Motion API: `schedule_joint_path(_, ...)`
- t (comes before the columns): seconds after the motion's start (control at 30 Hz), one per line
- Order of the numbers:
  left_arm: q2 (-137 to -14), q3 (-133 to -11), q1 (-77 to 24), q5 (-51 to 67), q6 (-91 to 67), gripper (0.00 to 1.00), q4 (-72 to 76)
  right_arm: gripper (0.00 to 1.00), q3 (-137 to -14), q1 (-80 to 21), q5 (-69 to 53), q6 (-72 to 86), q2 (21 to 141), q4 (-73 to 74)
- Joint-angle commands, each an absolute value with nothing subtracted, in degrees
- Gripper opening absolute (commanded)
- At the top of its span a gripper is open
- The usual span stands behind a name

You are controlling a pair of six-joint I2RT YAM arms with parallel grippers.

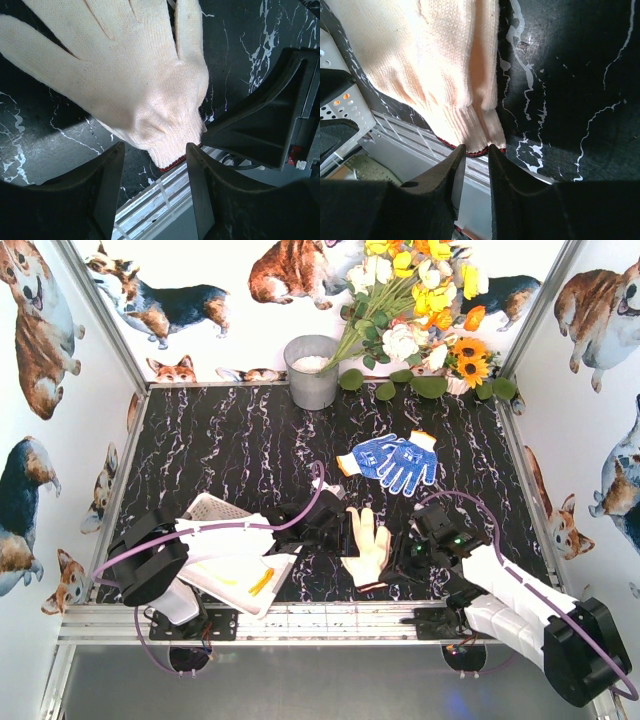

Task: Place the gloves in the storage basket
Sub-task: Pair the glove with the glove.

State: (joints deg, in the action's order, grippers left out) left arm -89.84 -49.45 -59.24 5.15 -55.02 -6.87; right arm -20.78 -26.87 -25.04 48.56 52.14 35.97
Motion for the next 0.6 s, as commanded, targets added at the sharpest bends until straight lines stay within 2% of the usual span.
schedule_joint_path(0.0,-89.5,-49.2,-59.6,4.7,-53.9,0.46,-5.1,0.3,-21.9,-27.3,-25.0,48.8,52.1,32.9)
schedule_joint_path(0.17,-89.7,-50.0,-59.6,4.5,-53.3,0.46,-5.1,0.37,-21.5,-27.4,-25.0,48.7,52.9,32.0)
schedule_joint_path(0.3,-89.1,-51.1,-59.6,1.8,-52.2,0.46,-8.0,0.37,-21.7,-27.7,-25.3,48.6,54.0,31.1)
schedule_joint_path(0.33,-88.9,-51.5,-59.5,0.9,-51.9,0.46,-8.9,0.35,-21.8,-27.7,-25.3,48.6,54.2,31.1)
schedule_joint_path(0.57,-87.4,-52.9,-59.1,-2.1,-50.7,0.47,-11.8,0.03,-24.0,-27.7,-25.1,47.3,53.2,34.2)
